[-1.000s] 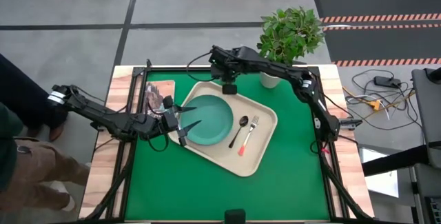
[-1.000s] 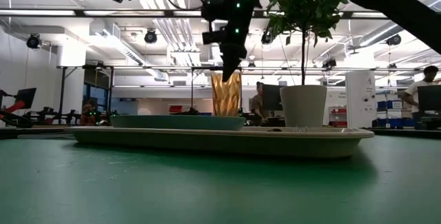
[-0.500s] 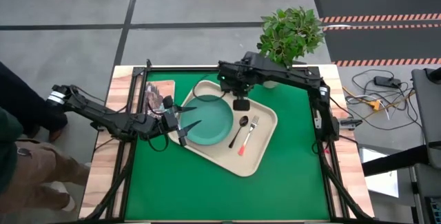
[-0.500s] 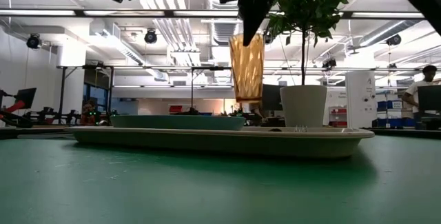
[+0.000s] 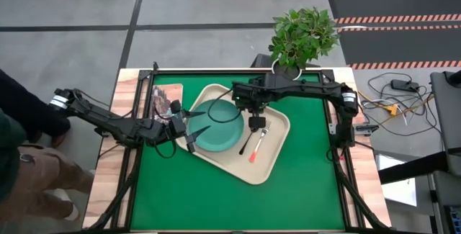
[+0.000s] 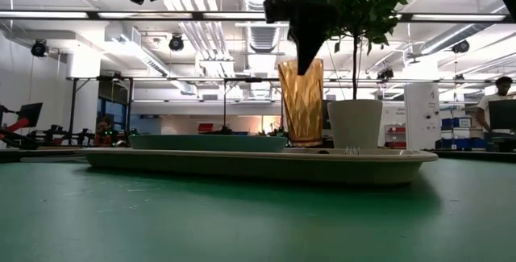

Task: Pick and place plate/cup/fork/spoon on tray
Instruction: Put the brown cup on the top right of the green plate

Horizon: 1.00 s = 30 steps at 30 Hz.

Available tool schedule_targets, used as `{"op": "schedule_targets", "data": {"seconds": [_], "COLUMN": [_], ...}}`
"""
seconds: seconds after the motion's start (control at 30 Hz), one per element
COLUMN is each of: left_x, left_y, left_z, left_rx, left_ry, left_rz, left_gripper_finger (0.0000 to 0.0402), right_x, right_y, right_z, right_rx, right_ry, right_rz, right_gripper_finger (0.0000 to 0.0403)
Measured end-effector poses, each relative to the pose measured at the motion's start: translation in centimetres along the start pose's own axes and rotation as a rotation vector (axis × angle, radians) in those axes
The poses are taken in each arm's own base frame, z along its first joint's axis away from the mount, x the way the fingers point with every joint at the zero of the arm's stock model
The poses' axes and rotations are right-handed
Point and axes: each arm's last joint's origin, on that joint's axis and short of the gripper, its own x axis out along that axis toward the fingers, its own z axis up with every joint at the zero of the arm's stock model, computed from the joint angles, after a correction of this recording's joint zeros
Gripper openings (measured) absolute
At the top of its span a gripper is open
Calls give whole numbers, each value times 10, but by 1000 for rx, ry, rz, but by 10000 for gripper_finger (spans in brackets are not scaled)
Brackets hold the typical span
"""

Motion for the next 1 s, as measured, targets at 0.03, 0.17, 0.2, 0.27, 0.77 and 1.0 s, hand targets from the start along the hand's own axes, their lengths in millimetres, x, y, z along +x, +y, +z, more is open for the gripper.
{"op": "schedule_targets", "data": {"seconds": [0.03, 0.17, 0.2, 0.27, 0.77, 1.0], "left_x": [0, 0, 0, 0, 0, 0], "left_y": [0, 0, 0, 0, 0, 0], "left_z": [0, 0, 0, 0, 0, 0], "left_rx": [0, 0, 0, 0, 0, 0], "left_ry": [0, 0, 0, 0, -1, -1], "left_rz": [0, 0, 0, 0, 0, 0], "left_gripper_finger": [219, 219, 219, 219, 219, 219], "right_x": [3, 9, 11, 14, 16, 10], "right_y": [1, 3, 3, 5, 4, 3], "right_z": [-1, -6, -6, -6, -1, 0], "right_rx": [0, 7, 9, 9, 30, 46], "right_ry": [0, 8, 4, 6, -52, -70], "right_rz": [0, 14, 27, 54, 53, 40], "right_gripper_finger": [9, 9, 9, 9, 41, 106]}}
